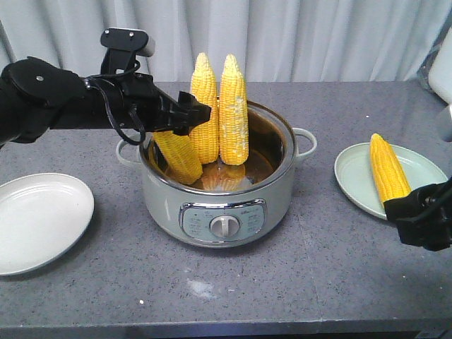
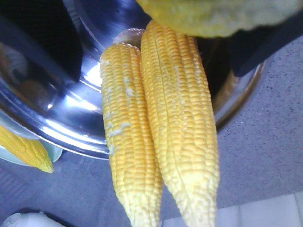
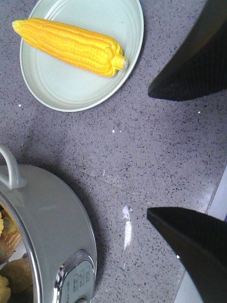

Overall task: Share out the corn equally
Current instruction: 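Close the left gripper on the cob's tip and lift it, then carry the held cob out of the pot over the white plate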

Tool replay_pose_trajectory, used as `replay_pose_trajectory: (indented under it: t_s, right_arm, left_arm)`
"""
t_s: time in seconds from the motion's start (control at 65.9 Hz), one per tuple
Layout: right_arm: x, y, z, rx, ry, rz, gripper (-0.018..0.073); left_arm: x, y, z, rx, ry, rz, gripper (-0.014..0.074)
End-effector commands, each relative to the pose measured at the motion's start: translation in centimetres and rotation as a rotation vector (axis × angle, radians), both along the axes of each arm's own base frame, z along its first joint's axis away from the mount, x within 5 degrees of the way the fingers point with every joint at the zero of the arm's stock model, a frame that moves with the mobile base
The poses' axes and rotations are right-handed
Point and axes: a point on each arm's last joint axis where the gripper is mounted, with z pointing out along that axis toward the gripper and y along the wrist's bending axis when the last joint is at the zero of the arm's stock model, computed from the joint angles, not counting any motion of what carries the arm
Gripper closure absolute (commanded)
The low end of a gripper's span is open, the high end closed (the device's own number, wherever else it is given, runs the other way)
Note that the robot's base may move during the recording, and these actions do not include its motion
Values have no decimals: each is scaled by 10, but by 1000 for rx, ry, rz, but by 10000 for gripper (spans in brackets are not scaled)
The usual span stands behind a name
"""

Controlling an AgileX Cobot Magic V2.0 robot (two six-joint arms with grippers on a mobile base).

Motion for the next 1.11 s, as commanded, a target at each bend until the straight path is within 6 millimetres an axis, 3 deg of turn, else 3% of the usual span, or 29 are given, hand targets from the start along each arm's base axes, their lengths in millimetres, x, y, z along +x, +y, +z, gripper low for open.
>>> replay_pose_trajectory:
  t_s: [0.0,0.167,0.516,0.804,1.092]
  right_arm:
    - [1,0,14,21,-85,2,83]
    - [1,0,14,21,-85,2,83]
    - [1,0,14,21,-85,2,83]
    - [1,0,14,21,-85,2,83]
    - [1,0,14,21,-85,2,83]
  left_arm:
    - [-4,-2,23,-51,-43,-7,4]
    - [-3,-4,18,-47,-23,-21,64]
    - [-4,-4,18,-47,-20,-26,372]
    - [-16,1,43,-69,-83,-23,381]
    - [-46,15,95,-111,-235,3,377]
